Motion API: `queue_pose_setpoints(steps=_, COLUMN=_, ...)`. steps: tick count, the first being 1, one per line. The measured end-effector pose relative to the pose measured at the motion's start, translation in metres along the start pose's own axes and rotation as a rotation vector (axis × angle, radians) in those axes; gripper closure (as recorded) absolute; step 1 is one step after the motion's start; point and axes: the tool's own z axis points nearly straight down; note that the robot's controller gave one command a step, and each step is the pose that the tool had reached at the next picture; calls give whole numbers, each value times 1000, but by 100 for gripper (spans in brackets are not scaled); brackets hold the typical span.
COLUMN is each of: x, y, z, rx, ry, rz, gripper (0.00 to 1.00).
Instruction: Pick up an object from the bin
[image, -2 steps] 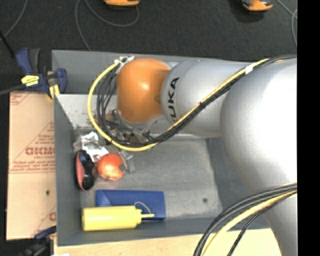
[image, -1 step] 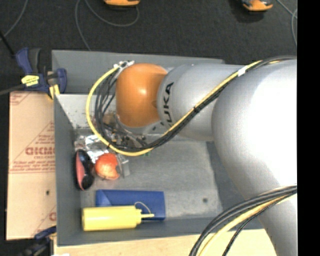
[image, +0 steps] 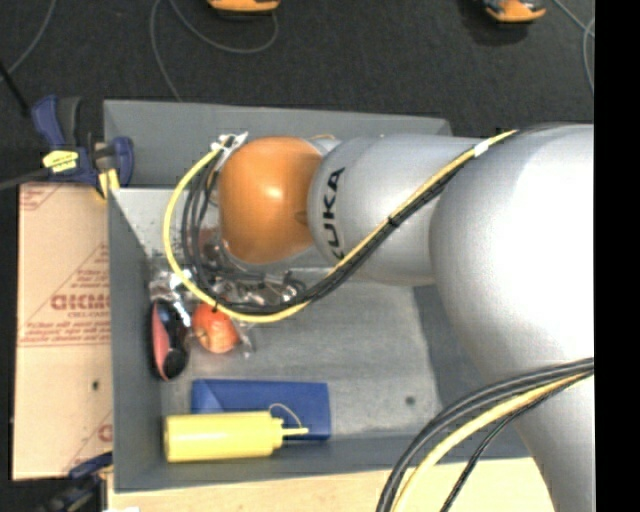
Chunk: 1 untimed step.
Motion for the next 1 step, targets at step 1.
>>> queue_pose_setpoints(steps=1, x=0, y=0, z=0, rx=-1, ry=0, rz=1, gripper=100)
